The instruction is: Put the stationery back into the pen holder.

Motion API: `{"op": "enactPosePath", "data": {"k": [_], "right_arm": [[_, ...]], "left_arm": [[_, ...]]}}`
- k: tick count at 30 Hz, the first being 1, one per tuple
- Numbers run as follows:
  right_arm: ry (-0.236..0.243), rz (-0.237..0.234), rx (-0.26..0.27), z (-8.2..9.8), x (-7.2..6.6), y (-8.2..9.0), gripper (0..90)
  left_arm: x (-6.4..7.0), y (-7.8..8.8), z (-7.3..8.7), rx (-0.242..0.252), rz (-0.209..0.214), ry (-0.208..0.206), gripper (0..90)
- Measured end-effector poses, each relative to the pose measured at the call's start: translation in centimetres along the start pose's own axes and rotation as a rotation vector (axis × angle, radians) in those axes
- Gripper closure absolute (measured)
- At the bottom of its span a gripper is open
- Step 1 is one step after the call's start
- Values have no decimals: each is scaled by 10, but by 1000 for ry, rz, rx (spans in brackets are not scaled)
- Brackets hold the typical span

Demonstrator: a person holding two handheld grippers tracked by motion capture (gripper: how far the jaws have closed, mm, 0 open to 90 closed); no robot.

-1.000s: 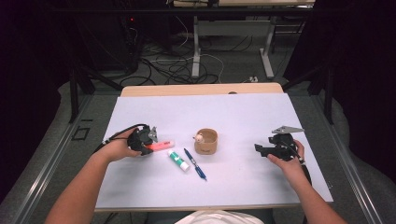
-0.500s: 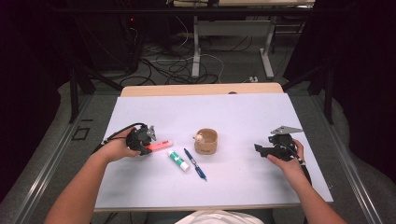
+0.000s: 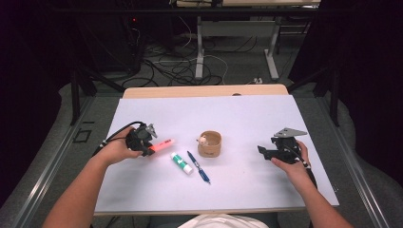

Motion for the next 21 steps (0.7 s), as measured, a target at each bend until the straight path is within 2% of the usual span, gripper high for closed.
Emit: {"op": "enactPosePath", "data": {"k": [4,6,9,16,19,21], "right_arm": [[-12,-10,0,1,-2,-2,314],[-5,-6,34,2,-2,-3,318],[1,-10,35,1,-4,-3,331],[65,13,51,-3,-11,-1,342],[76,10,57,-4,-15,-1,346],[100,2,66,-6,-18,1,348]], "left_arm": [[0,2,1,12,25,36,666],[1,3,2,16,39,57,666],[2,5,3,16,64,84,665],[11,15,1,43,144,147,666],[17,20,-3,55,173,175,665],[19,23,-6,71,186,191,666]]}}
Point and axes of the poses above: each handheld gripper's, and its own axes: y roughly backward along the jaws, z roughly out of its underside, x roughly to its right, the point moved 2 cm from there along -y, roughly forward along the jaws, and after that the axes turned 11 degrees about -x, right-handed, at the moved point
